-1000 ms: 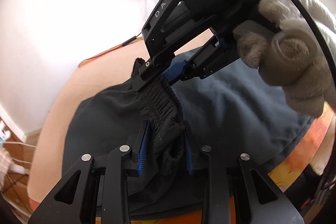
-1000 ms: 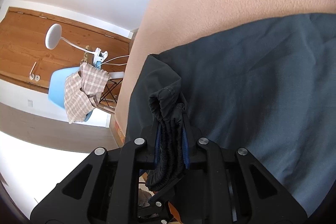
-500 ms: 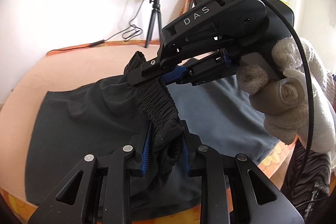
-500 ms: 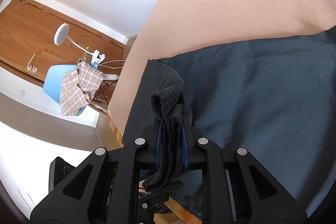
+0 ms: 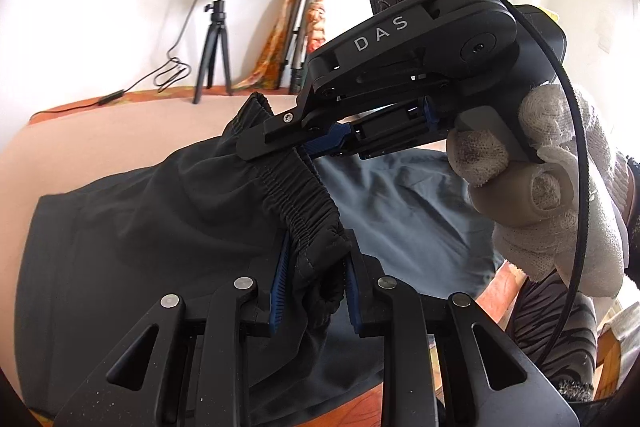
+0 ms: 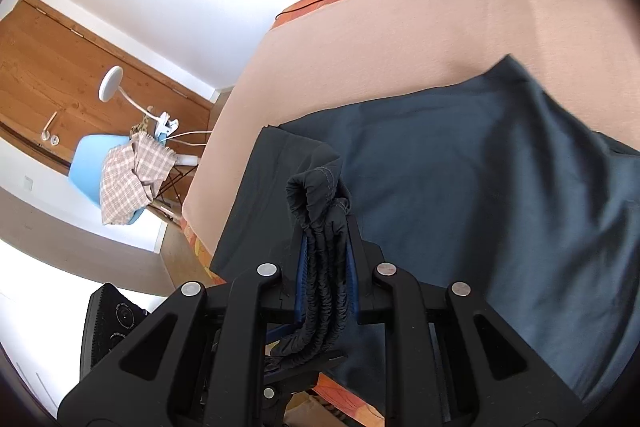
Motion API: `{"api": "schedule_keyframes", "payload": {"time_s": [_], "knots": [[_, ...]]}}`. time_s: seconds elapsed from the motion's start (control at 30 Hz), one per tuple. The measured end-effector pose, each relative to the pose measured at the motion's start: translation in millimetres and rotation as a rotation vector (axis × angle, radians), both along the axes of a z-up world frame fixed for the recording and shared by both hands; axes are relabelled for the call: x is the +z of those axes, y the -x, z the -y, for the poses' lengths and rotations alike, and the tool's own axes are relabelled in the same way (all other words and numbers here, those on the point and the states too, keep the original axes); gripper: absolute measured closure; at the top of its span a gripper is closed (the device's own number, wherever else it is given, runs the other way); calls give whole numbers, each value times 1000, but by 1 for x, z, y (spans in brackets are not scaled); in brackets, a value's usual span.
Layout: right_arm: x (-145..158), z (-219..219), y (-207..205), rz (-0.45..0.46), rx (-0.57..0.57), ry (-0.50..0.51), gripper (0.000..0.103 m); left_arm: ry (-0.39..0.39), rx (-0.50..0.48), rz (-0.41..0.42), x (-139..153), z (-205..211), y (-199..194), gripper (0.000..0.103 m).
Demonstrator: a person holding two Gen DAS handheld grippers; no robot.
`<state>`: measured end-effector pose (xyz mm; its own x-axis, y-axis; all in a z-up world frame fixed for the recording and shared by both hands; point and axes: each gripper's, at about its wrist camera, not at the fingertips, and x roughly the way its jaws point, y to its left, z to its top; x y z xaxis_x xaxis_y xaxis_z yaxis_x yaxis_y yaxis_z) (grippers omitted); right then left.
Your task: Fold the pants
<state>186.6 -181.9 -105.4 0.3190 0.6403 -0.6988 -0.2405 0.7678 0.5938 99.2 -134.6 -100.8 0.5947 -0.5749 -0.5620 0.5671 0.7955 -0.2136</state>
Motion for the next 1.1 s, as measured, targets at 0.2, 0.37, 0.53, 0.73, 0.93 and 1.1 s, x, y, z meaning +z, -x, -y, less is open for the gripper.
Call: {"api": "schedule_keyframes", "payload": {"time_s": [0.2,0.37,0.53,0.73,0.93,1.1], "knots": [[3,42,11,8,-47,6,86,1,-46,-12,-1,18,-9,80],[5,73,19,10,-88,12,86,8,-86,-13,0,43,5,80],[11,109,30,24,-135,14,86,27,-139,-14,4,75,5,80],[15,148,43,28,-184,40,86,28,-203,-11,2,111,14,80],[13,189,53,24,-233,62,86,35,-262,-23,3,144,15,80],[18,222,64,27,-281,84,86,53,-307,-30,6,172,15,80]]}}
